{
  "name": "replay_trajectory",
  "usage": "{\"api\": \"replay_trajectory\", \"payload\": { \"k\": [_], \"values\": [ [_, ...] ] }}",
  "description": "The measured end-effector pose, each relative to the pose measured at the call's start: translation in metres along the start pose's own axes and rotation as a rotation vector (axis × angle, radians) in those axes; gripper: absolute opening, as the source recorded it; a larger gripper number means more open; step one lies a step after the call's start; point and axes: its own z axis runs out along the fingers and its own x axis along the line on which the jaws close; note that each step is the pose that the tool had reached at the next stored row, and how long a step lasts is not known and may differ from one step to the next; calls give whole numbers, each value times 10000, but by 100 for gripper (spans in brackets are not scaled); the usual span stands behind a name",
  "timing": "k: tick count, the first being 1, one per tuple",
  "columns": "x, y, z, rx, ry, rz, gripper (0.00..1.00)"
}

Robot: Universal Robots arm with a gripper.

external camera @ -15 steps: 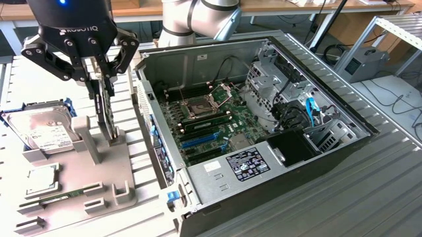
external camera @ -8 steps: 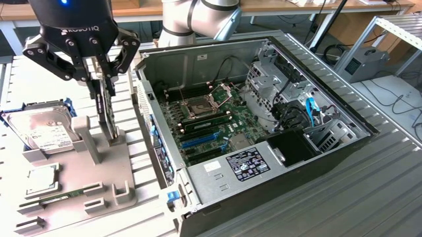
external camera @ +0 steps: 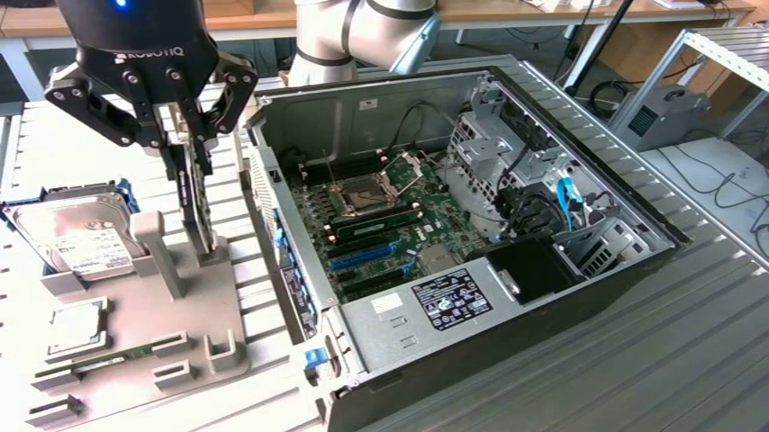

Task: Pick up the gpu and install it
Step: 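Pick up the gpu and move the gpu toward the slot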

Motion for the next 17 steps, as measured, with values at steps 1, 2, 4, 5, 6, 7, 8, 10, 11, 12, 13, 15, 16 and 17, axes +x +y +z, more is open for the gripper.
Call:
{"api": "replay_trajectory", "payload": {
  "k": [1,2,4,5,6,7,8,10,11,12,13,15,16,17],
  "values": [
    [-1,0,0,0,0,-1,29],
    [-2,0,0,0,0,0,29],
    [-7,0,0,0,-1,0,29],
    [-12,1,0,0,0,0,29],
    [-24,2,1,0,0,-1,29],
    [-35,3,1,0,0,0,29],
    [-45,3,2,0,0,0,29],
    [-56,4,2,0,0,0,29],
    [-62,5,2,0,0,-1,29],
    [-76,6,3,1,0,0,29],
    [-91,7,3,5,-1,-1,29],
    [-125,10,5,23,-2,-1,29],
    [-148,12,6,41,-3,-2,29],
    [-155,13,6,47,-4,-2,29]
  ]
}}
